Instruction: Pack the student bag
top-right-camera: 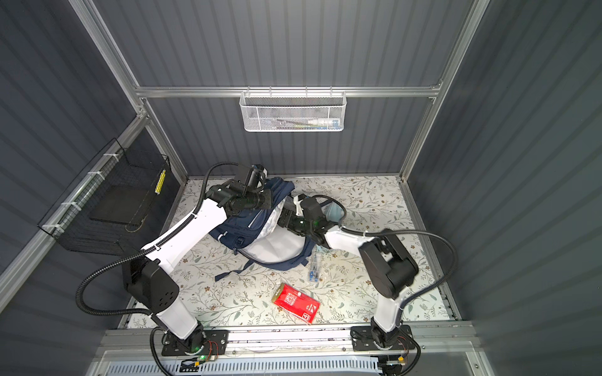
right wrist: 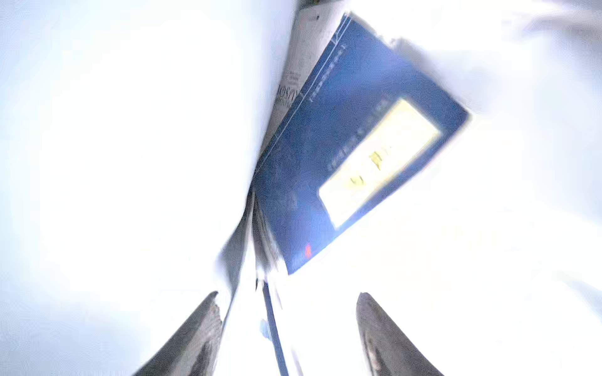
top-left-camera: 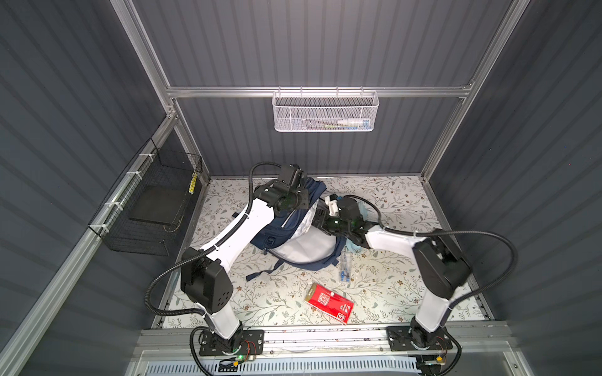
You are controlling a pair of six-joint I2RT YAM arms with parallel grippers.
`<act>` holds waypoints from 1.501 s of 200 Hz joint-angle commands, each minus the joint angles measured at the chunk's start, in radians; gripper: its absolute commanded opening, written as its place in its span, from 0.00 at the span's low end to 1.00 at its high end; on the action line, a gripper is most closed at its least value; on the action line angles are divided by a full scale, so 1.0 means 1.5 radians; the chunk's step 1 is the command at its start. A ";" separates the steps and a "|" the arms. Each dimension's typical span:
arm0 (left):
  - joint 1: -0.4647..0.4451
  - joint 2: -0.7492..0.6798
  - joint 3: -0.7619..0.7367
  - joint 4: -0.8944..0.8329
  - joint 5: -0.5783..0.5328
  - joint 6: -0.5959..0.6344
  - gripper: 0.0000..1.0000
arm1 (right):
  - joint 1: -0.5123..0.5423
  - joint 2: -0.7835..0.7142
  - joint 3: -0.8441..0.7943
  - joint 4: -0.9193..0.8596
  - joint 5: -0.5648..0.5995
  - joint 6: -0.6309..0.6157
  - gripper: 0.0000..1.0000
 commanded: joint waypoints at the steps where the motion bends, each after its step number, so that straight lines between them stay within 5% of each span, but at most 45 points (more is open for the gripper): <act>1: 0.004 0.011 -0.029 0.098 0.046 -0.046 0.03 | 0.031 -0.119 -0.009 -0.221 0.115 -0.184 0.73; 14: 0.004 0.012 -0.050 0.106 0.061 -0.054 0.07 | 0.084 -0.175 0.031 -0.359 0.245 -0.285 0.77; 28: 0.004 0.007 -0.073 0.122 0.050 -0.062 0.06 | 0.134 -0.241 -0.011 -0.351 0.363 -0.360 0.82; 48: 0.004 0.011 -0.081 0.143 0.077 -0.074 0.09 | 0.125 -0.311 -0.111 -0.272 0.357 -0.334 0.86; 58: 0.004 0.021 -0.082 0.148 0.110 -0.075 0.30 | 0.098 -0.316 -0.120 -0.257 0.252 -0.332 0.81; 71: 0.004 0.025 -0.085 0.136 0.120 -0.077 0.66 | 0.097 -0.310 -0.117 -0.263 0.215 -0.302 0.78; 90: 0.006 -0.012 -0.126 0.151 0.096 -0.092 0.87 | 0.122 -0.314 -0.148 -0.196 0.164 -0.272 0.82; 107: 0.030 -0.063 -0.186 0.171 0.113 -0.115 1.00 | 0.169 -0.303 -0.152 -0.188 0.216 -0.252 0.82; 142: 0.130 -0.208 -0.378 0.259 0.176 -0.221 0.95 | 0.244 -0.229 -0.135 -0.157 0.236 -0.227 0.81; 183: 0.191 -0.383 -0.629 0.321 0.068 -0.359 0.83 | 0.266 -0.156 -0.108 -0.125 0.214 -0.215 0.80; 222: 0.273 -0.344 -0.734 0.420 0.135 -0.418 0.75 | 0.277 -0.148 -0.099 -0.123 0.190 -0.241 0.79; 270: 0.283 -0.291 -0.793 0.509 0.056 -0.436 0.80 | 0.277 -0.166 -0.117 -0.118 0.192 -0.238 0.79; 278: 0.286 -0.264 -0.784 0.522 0.058 -0.418 0.71 | 0.278 -0.165 -0.117 -0.116 0.188 -0.242 0.79; 289: 0.287 -0.236 -0.766 0.531 0.059 -0.392 0.42 | 0.278 -0.162 -0.117 -0.111 0.185 -0.246 0.79; 300: 0.287 -0.225 -0.748 0.524 0.059 -0.375 0.38 | 0.279 -0.158 -0.119 -0.101 0.177 -0.248 0.78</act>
